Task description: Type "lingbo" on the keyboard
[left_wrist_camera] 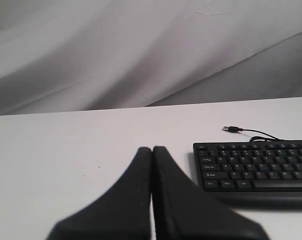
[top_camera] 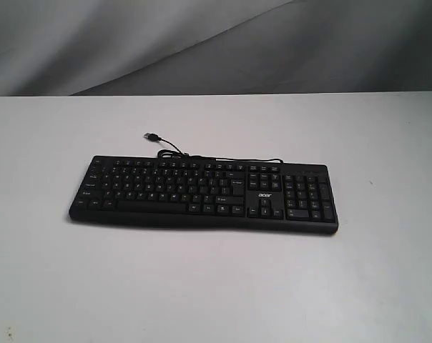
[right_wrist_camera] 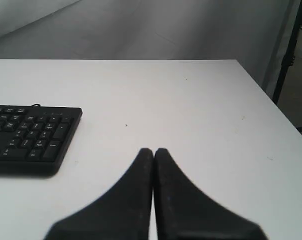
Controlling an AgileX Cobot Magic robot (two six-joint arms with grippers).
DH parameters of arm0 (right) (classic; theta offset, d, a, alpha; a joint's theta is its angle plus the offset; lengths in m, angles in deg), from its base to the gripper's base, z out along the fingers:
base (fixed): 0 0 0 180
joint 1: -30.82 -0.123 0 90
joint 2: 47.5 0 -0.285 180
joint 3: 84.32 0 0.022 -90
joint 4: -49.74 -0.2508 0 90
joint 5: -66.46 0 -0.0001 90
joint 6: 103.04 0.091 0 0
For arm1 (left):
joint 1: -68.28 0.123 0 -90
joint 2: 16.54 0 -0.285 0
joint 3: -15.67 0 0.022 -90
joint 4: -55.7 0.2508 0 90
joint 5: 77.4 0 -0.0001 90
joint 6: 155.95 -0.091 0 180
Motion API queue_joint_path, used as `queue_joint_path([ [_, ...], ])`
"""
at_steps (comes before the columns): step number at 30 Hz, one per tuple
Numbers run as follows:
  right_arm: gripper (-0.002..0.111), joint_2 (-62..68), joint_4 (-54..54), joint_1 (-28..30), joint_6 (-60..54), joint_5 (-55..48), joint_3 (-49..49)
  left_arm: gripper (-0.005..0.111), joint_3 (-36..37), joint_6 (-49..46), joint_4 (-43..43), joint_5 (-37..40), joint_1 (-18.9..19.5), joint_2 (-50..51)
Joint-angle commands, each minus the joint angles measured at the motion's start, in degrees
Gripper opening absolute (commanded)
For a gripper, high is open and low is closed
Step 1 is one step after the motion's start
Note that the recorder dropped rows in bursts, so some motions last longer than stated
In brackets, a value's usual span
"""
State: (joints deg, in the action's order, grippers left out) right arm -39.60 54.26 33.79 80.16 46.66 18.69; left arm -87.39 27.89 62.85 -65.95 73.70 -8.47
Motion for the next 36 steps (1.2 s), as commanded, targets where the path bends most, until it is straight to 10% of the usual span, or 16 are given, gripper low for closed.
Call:
queue_joint_path([
  [1, 0.000, -0.1, -0.3, 0.4, 0.1, 0.3, -0.2, 0.001, 0.3, 0.1, 0.0, -0.9, -0.3, -0.3],
  [26, 0.000, -0.1, -7.1, 0.4, 9.2, 48.3, -0.2, 0.001, 0.3, 0.1, 0.0, -0.9, -0.3, -0.3],
  [36, 0.000, 28.4, 3.6, 0.1, 22.4, 24.1, 25.1, 0.001, 0.3, 0.1, 0.0, -0.9, -0.3, -0.3],
])
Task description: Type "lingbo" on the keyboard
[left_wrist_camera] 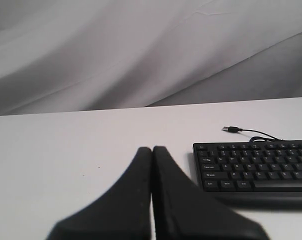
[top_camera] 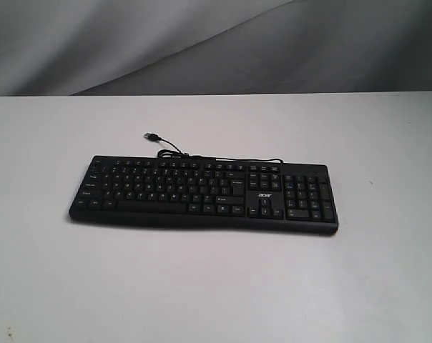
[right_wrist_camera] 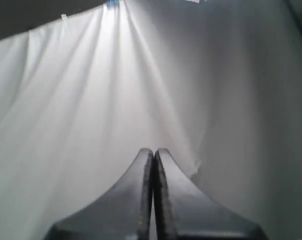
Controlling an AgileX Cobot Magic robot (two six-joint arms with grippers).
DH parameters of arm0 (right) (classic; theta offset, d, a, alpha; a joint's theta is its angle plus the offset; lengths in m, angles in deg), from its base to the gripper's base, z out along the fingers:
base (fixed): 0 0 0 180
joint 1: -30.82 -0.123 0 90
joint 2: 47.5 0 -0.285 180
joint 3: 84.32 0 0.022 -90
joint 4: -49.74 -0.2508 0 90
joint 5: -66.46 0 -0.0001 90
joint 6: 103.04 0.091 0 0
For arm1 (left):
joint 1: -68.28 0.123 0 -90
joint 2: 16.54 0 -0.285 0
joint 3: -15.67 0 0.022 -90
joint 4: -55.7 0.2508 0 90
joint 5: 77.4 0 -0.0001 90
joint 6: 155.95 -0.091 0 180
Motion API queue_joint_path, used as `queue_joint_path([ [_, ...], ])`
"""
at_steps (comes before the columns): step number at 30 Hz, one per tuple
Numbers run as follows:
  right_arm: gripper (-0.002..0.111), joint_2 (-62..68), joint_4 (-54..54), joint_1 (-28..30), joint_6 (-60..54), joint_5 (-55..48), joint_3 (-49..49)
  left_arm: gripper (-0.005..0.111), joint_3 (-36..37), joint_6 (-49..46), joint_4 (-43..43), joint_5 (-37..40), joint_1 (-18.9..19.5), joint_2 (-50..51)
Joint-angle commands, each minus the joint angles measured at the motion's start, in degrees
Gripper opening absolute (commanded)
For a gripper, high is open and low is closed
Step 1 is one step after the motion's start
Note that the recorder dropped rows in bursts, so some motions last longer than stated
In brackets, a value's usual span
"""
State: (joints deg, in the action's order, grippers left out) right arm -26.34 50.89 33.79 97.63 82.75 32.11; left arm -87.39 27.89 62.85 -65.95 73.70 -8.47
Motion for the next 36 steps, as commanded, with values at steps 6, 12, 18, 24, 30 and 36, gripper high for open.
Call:
queue_joint_path([
  [6, 0.000, 42.0, 10.3, -7.4, -0.4, -32.0, 33.3, 0.001, 0.3, 0.1, 0.0, -0.9, -0.3, -0.3],
  [12, 0.000, 66.2, 9.7, -16.3, -16.1, -50.0, 50.5, 0.001, 0.3, 0.1, 0.0, -0.9, -0.3, -0.3],
  [18, 0.000, 82.1, -14.1, -22.5, -51.6, -50.0, 57.5, 0.001, 0.3, 0.1, 0.0, -0.9, -0.3, -0.3],
  [24, 0.000, 95.1, -50.9, -27.0, -90.3, -56.0, 61.3, 0.001, 0.3, 0.1, 0.0, -0.9, -0.3, -0.3],
  [30, 0.000, 104.0, -52.3, -31.1, -92.8, -54.9, 67.5, 0.001, 0.3, 0.1, 0.0, -0.9, -0.3, -0.3],
  [36, 0.000, 109.8, -49.7, -32.7, -92.4, -54.8, 74.2, 0.001, 0.3, 0.1, 0.0, -0.9, -0.3, -0.3],
])
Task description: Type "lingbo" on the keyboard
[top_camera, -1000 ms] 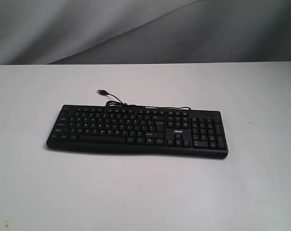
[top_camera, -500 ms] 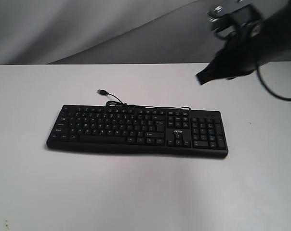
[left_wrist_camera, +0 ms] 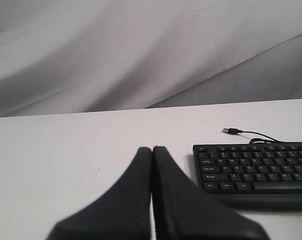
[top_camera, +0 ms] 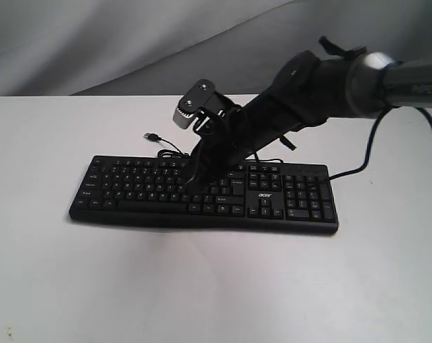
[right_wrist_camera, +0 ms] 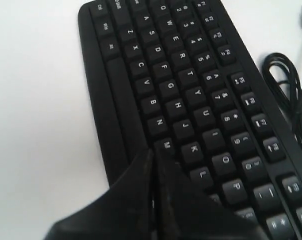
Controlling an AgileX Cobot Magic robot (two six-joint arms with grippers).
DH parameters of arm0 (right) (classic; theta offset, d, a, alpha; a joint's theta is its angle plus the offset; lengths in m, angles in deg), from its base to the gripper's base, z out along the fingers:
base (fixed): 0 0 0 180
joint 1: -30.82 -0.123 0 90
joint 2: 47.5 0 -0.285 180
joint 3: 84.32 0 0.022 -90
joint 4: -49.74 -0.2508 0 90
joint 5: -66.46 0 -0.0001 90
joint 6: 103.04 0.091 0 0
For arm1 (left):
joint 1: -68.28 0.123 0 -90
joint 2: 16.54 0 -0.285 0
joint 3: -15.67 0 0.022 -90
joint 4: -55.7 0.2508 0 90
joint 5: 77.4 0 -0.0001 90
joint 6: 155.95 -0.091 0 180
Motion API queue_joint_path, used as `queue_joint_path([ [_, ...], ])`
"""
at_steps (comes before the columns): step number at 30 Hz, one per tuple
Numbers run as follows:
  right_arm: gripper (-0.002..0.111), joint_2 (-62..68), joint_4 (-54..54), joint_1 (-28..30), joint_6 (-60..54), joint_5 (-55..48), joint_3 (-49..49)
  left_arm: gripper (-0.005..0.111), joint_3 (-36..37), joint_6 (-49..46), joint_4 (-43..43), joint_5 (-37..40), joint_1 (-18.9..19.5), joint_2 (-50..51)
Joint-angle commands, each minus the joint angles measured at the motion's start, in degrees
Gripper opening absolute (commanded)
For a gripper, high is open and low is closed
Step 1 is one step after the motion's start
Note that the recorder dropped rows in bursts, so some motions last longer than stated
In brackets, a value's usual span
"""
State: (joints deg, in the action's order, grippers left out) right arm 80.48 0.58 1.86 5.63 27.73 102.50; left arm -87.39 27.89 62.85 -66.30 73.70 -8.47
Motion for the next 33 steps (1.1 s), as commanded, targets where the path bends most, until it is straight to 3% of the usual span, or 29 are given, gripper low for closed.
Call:
queue_joint_path([
  [1, 0.000, 3.9, 0.6, -0.8, -0.2, 0.3, 4.8, 0.001, 0.3, 0.1, 0.0, -0.6, -0.3, -0.3],
  [11, 0.000, 10.1, 1.3, -1.9, -0.2, 5.0, 8.1, 0.001, 0.3, 0.1, 0.0, -0.6, -0.3, -0.3],
  [33, 0.000, 9.8, 7.2, -0.2, 3.4, 3.5, 8.1, 0.001, 0.3, 0.1, 0.0, -0.6, -0.3, -0.3],
])
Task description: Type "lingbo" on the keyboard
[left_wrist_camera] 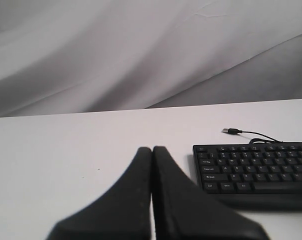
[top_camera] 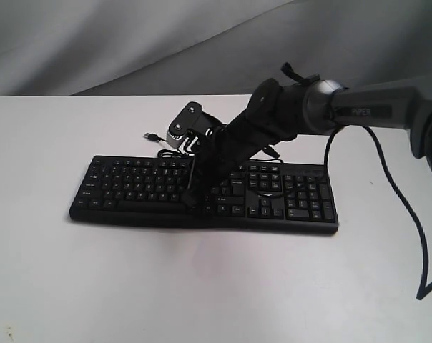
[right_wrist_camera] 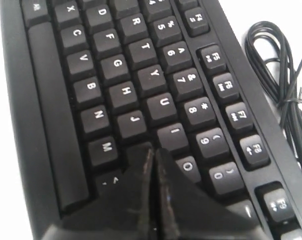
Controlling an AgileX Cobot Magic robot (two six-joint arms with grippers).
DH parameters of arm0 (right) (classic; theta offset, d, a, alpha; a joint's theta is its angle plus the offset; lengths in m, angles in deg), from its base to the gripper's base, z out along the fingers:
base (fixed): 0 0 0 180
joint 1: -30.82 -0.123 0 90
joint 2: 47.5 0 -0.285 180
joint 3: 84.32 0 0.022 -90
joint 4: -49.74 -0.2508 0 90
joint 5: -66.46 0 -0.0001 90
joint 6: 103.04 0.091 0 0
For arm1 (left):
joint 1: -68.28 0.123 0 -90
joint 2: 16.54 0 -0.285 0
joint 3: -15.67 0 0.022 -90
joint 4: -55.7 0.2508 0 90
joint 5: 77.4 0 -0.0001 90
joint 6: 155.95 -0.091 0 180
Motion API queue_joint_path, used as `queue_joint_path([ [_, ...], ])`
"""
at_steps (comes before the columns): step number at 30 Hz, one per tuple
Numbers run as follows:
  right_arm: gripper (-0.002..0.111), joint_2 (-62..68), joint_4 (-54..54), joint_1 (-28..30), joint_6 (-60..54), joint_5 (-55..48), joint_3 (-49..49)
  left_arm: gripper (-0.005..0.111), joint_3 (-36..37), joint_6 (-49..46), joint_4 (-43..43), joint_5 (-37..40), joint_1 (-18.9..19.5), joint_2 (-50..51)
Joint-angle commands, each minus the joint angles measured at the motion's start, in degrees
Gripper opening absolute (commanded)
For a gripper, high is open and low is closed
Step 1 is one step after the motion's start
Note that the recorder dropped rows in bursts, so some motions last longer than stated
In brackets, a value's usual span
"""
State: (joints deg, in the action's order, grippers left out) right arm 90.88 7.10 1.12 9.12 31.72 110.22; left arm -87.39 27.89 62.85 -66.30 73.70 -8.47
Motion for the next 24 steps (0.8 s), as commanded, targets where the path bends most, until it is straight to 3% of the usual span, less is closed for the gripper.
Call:
queue_joint_path([
  [1, 0.000, -0.6, 0.7, 0.5, -0.1, -0.5, 0.4, 0.001, 0.3, 0.1, 0.0, -0.6, -0.3, -0.3],
  [24, 0.000, 1.2, 2.2, 0.5, 2.1, -1.6, 0.3, 0.001, 0.3, 0.1, 0.0, -0.6, -0.3, -0.3],
])
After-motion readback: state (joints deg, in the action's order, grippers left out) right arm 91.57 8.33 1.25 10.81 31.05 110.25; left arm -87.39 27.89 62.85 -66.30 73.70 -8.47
